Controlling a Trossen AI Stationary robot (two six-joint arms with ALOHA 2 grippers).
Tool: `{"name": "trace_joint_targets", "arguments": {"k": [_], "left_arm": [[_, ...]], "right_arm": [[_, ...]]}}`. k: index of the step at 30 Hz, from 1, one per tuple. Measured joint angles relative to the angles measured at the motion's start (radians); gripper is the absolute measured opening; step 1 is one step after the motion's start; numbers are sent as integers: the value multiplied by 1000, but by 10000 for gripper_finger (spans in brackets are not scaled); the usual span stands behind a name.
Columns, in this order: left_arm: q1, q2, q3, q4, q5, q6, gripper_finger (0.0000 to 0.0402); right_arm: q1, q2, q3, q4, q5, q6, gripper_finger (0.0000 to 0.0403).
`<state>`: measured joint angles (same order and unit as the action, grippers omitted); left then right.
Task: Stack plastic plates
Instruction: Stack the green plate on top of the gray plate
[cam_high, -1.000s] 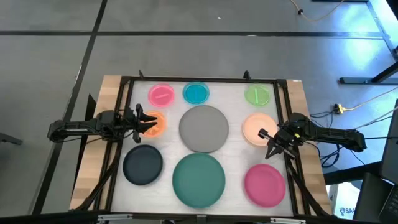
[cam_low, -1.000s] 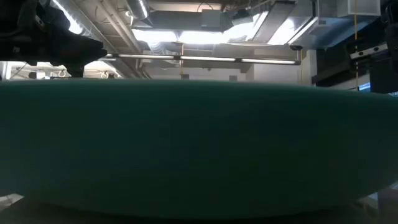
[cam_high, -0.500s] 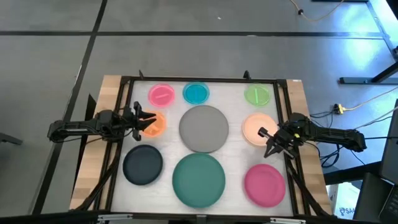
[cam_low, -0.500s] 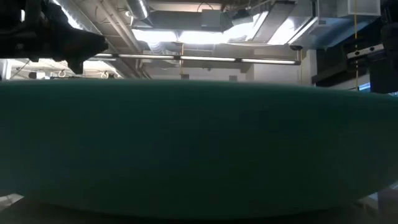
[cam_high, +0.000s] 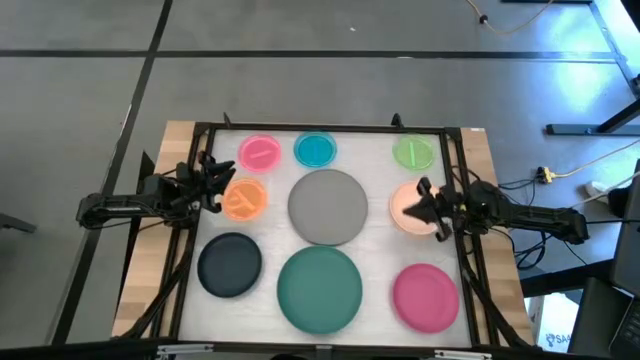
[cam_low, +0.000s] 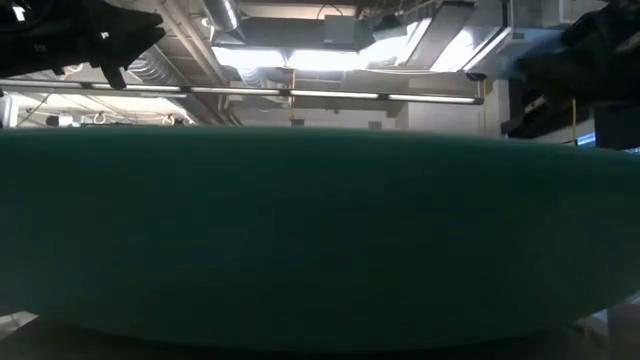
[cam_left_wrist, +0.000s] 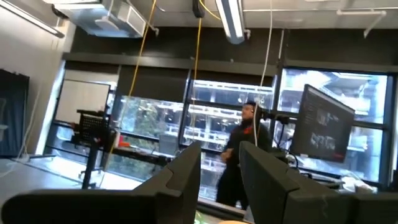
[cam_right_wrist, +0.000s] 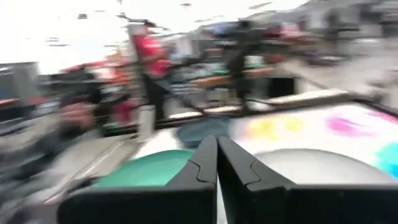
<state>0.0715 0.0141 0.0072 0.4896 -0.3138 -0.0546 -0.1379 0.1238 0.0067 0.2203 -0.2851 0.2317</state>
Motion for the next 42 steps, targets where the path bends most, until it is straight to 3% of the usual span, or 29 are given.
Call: {"name": "trace_joint_targets", "arguments": {"k": [4, 7, 16, 21, 25, 32, 42], "left_arm": [[-2, 48, 0, 26, 50, -74, 105], [-4, 114, 8, 102, 76, -47, 105], [-27, 372, 80, 135, 99, -42, 105], [-60, 499, 125, 130, 99, -44, 105], [-71, 558, 169, 131, 95, -42, 105], [-87, 617, 221, 135, 69, 13, 105], [-86, 636, 222, 132, -7, 5, 105]], "right_arm": [[0, 28, 0, 28, 41, -1, 2], [0, 57, 0, 72, 55, 1, 2], [0, 136, 0, 270, 357, 26, 2], [0, 195, 0, 279, 348, 89, 2], [0, 317, 4, 283, 330, 129, 2], [26, 612, 130, 284, 191, 92, 2], [339, 1068, 428, 210, 352, -10, 2]]}}
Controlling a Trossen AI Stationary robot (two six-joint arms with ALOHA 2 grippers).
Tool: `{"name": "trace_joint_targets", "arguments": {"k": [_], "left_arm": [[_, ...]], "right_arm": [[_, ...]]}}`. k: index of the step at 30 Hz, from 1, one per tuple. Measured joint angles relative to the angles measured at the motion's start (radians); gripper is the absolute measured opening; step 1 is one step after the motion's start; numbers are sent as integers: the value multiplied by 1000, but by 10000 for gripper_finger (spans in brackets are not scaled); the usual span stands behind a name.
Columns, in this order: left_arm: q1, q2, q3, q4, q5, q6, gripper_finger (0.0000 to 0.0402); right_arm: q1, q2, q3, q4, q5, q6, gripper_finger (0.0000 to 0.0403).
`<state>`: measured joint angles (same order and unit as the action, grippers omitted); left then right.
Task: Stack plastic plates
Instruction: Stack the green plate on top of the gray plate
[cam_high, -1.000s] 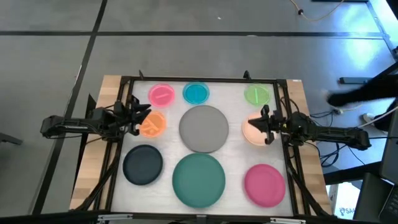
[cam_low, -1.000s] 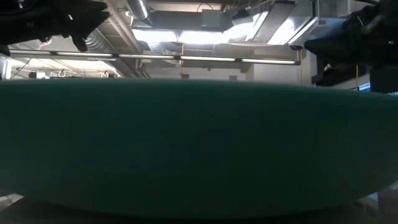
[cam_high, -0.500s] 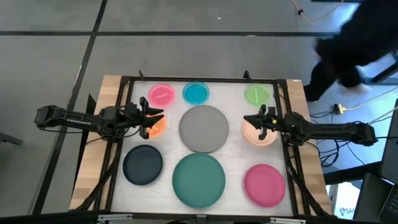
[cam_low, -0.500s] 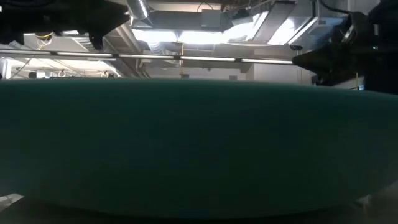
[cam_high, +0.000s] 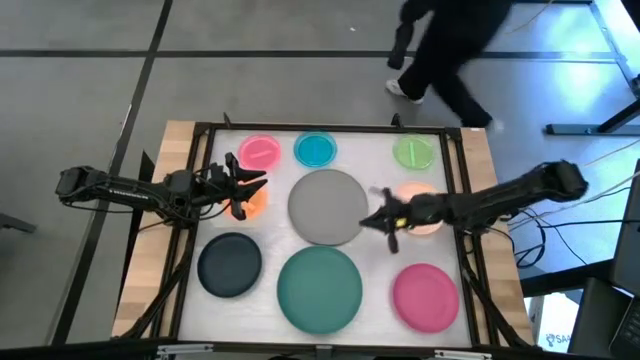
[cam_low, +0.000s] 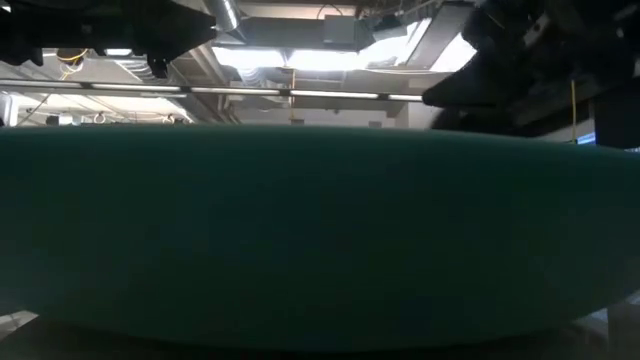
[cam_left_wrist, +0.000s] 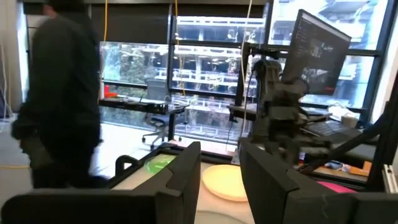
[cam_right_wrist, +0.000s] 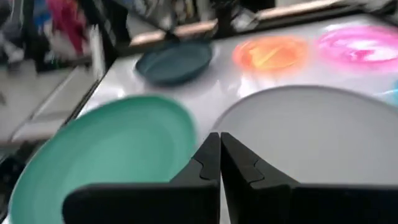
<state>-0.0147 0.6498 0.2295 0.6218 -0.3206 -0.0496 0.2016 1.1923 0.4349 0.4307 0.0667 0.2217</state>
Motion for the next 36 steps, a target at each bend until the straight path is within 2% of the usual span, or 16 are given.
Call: {"name": "trace_joint_targets", "arguments": {"k": [5, 11, 17, 21, 24, 31, 36], "left_arm": [[-16, 0, 0, 0, 0, -23, 105], [-38, 0, 0, 24, 0, 7, 105], [-40, 0, 0, 27, -3, 8, 105], [-40, 0, 0, 27, -3, 8, 105], [-40, 0, 0, 27, -3, 7, 105], [-40, 0, 0, 25, -3, 2, 105], [-40, 0, 0, 25, -3, 1, 105]], "right_arm": [[86, 179, 169, -115, 38, -18, 2], [107, 338, 324, -218, 35, 19, 16], [87, 460, 453, -408, 34, 65, 88], [85, 516, 495, -446, 5, 90, 135], [86, 548, 501, -451, 1, 97, 154], [86, 575, 502, -488, 9, 123, 152], [86, 575, 502, -482, 4, 116, 122]]}}
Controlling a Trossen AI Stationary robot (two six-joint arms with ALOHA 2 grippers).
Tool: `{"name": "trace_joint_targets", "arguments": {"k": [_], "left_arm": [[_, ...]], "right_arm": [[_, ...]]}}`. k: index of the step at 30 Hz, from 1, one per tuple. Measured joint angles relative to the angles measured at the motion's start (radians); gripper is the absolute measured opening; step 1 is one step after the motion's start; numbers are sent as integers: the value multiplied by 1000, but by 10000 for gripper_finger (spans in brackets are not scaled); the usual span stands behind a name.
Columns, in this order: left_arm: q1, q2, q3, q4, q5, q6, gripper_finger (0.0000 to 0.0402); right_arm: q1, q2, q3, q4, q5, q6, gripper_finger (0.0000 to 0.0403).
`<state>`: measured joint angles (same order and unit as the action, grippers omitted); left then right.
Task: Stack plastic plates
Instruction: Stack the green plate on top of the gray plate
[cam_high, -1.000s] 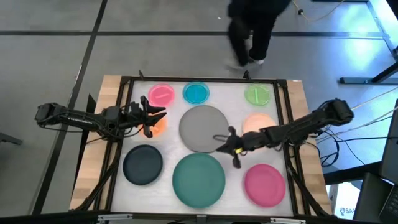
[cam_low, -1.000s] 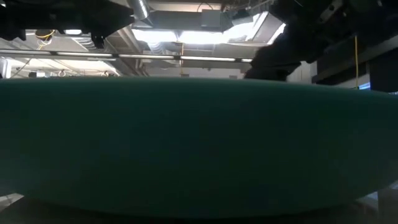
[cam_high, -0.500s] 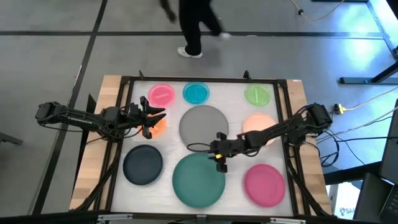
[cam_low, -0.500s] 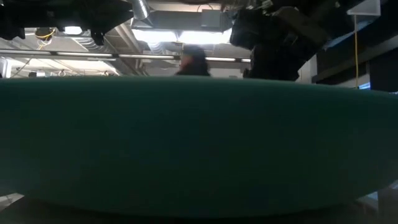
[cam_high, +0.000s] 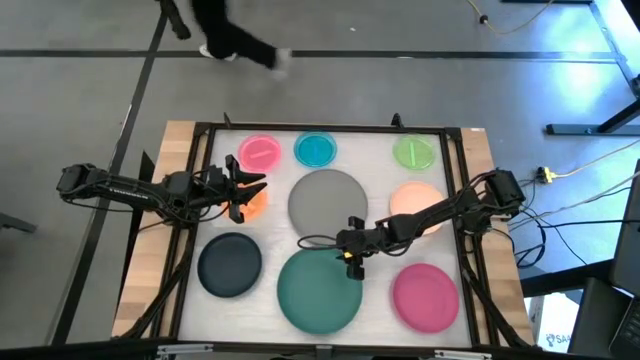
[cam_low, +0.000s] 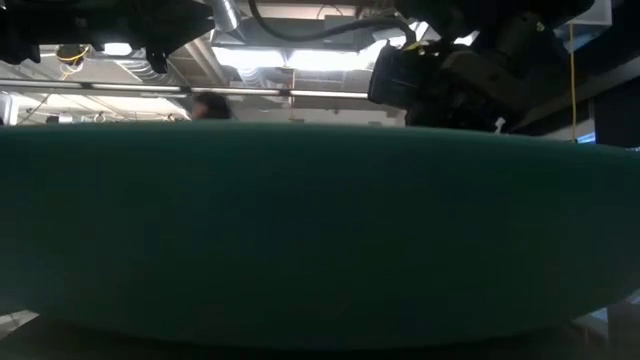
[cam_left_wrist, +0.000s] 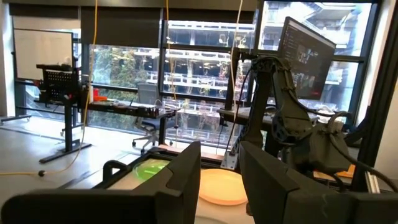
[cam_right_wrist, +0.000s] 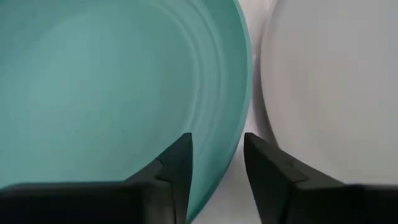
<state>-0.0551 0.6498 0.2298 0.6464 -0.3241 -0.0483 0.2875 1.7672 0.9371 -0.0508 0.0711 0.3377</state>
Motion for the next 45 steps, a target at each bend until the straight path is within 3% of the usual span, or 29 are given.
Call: {"name": "trace_joint_targets", "arguments": {"k": [10, 19, 26, 37, 45], "left_arm": [[0, 1, 0, -2, 1, -27, 105], [0, 12, 0, -6, 25, -55, 105], [0, 21, 0, -5, 21, -110, 105], [0, 20, 0, -2, -7, -129, 105], [0, 20, 0, -4, -6, -129, 105]], "right_arm": [[0, 1, 0, 0, 17, -31, 6], [0, -15, -2, -3, 69, -104, 3], [-24, -113, -2, -13, 95, -163, 2], [-276, -304, -2, -81, 93, -250, 3], [-539, -320, -2, -41, -57, -278, 5]]}}
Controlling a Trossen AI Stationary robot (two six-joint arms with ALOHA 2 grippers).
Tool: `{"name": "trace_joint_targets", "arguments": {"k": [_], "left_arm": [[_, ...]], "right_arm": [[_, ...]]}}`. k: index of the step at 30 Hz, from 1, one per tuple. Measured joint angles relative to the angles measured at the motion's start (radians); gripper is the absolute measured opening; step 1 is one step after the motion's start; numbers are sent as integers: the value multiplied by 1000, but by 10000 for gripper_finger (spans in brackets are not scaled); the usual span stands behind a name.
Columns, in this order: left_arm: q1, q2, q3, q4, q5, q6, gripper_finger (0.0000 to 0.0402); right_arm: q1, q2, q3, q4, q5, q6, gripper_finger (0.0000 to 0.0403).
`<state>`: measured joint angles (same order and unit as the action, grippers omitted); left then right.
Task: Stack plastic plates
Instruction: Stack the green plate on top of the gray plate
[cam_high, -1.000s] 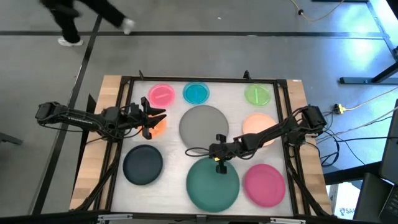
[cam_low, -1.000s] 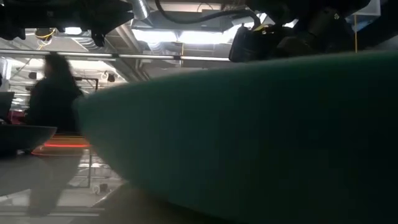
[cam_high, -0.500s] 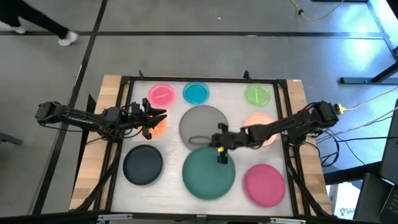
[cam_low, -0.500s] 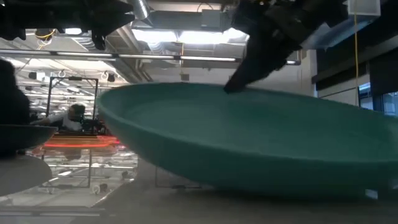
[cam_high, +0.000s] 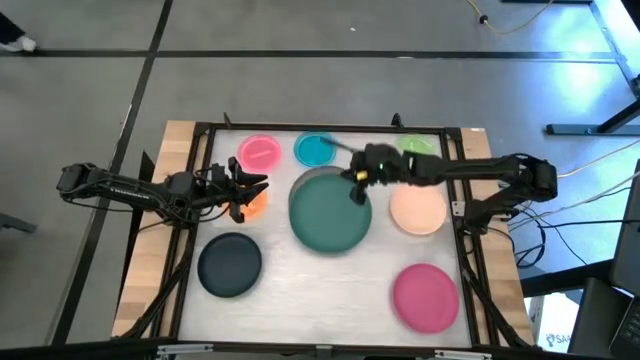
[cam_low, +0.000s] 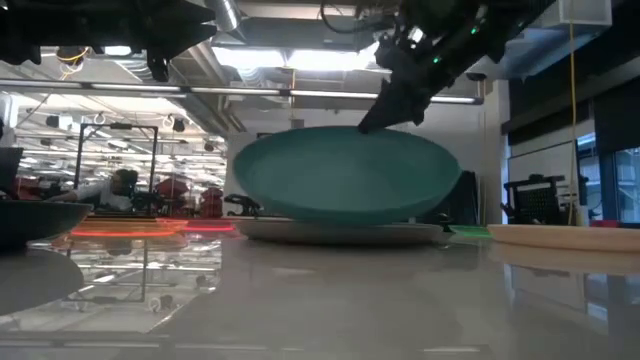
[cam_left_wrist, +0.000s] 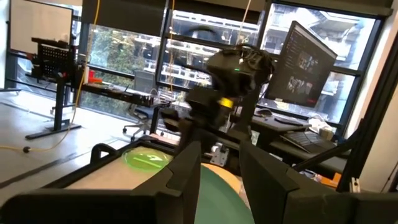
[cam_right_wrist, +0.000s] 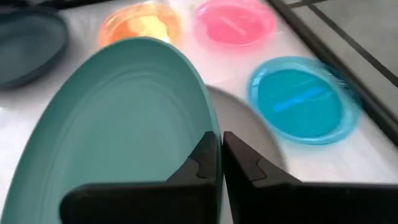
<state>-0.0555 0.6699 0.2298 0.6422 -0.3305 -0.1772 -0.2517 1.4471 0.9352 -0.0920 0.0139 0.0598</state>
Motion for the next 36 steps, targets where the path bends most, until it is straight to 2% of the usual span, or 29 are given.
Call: {"name": "trace_joint_targets", "arguments": {"k": [4, 6, 10, 22, 28, 31, 36], "left_arm": [[0, 0, 0, 1, 0, 0, 105], [0, 0, 0, 1, 0, 0, 105], [0, 0, 0, 2, -1, 0, 105], [1, 1, 0, 2, -2, 0, 105], [1, 1, 0, 2, 3, -3, 105], [1, 1, 0, 2, 4, -3, 105], [1, 1, 0, 3, 5, 1, 105]], "right_arm": [[-102, 33, -4, 48, -52, 1, 5], [-145, 51, -4, 83, -114, 14, 5], [-184, 100, -3, 106, -182, 37, 5], [-160, 231, -3, 97, -208, 29, 5], [-161, 241, -3, 99, -137, 22, 5], [-161, 241, -3, 95, -149, 8, 5], [-160, 241, -3, 85, -172, -26, 32]]}}
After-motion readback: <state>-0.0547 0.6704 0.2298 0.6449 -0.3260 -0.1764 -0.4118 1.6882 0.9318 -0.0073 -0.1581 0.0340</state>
